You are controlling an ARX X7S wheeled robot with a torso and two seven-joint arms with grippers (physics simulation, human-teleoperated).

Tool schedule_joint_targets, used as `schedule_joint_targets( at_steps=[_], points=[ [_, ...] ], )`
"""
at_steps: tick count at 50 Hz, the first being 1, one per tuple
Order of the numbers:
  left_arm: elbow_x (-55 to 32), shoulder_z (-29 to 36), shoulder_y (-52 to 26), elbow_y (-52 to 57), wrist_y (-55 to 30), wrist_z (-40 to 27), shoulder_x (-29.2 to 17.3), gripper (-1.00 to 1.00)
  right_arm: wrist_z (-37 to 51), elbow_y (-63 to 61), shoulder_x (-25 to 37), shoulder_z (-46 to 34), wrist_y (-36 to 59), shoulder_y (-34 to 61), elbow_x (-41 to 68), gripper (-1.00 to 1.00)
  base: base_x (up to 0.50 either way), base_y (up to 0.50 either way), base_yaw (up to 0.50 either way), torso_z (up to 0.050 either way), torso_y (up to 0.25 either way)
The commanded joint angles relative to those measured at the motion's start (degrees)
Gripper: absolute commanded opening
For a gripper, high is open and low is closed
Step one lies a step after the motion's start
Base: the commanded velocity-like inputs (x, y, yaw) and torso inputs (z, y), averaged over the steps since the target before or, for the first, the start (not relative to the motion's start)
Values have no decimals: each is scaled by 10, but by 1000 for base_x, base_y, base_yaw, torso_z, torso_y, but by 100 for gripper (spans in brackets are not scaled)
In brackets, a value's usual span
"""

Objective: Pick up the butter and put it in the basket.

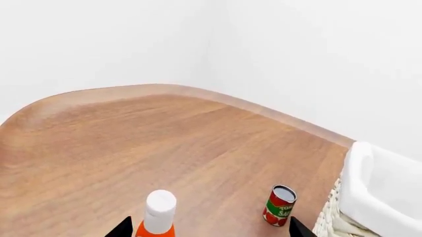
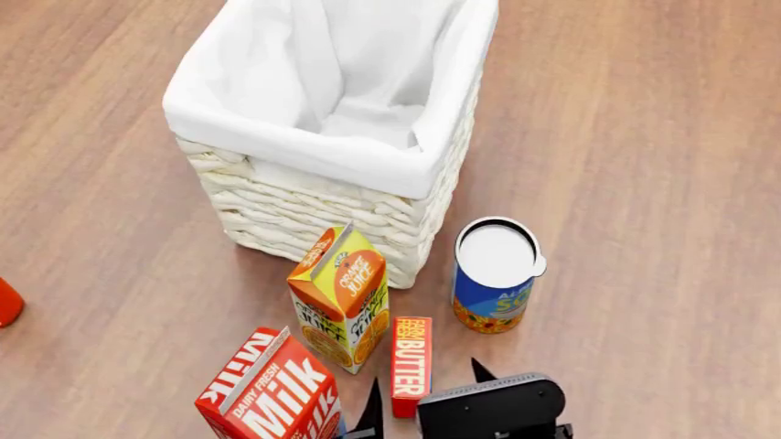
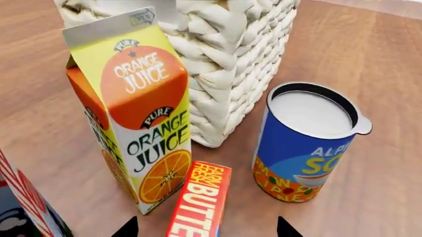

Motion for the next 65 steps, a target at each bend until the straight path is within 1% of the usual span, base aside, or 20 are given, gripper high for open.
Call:
schedule_joint_targets(
  at_steps=[1, 35, 65],
  points=[
    [-8, -3, 0, 3, 0, -4, -3, 100, -2, 9, -1, 1, 10, 4, 11, 100, 0, 0, 0, 0, 0],
    [-29, -7, 4, 18, -3, -18, -8, 100, -1, 20, 4, 3, 70, 31, 41, 100, 0, 0, 0, 0, 0],
    [-62, -22, 9, 40, -7, -35, -17, 100, -11, 67, 1, -6, 68, 63, 45, 100, 0, 0, 0, 0, 0]
  ],
)
